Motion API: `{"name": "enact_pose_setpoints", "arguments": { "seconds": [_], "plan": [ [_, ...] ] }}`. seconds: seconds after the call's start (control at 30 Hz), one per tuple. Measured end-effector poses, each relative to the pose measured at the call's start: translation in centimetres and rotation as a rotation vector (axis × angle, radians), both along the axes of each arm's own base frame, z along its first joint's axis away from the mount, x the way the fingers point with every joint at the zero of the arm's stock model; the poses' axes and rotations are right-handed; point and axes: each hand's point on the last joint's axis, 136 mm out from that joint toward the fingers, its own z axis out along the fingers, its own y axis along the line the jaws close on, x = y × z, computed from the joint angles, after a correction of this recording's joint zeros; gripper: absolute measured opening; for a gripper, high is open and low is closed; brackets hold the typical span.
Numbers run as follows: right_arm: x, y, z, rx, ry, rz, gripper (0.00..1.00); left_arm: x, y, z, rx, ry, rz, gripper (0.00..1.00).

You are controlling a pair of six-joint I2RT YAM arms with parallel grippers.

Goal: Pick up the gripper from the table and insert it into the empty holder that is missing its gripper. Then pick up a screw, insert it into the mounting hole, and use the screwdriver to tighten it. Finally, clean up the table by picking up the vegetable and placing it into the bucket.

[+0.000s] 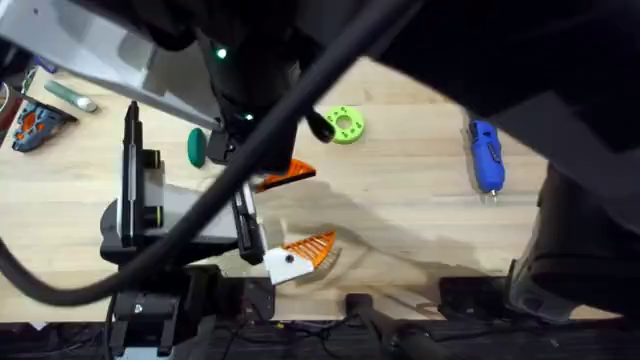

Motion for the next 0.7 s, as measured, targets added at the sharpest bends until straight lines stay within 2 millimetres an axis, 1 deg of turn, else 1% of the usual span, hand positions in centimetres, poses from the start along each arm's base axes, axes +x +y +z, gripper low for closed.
{"name": "enact_pose_setpoints", "arguments": {
  "seconds": [0.27, 0.7],
  "plan": [
    [-0.2, 0.7, -1.2, -0.020, 0.009, 0.013, 0.006, 0.0, 0.0, 0.0, 0.000, 0.000, 0.000, 0.987],
    [-0.5, 0.5, -1.2, -0.033, 0.015, 0.015, 0.006, 0.0, 0.0, 0.0, 0.000, 0.000, 0.000, 0.986]
  ]
}}
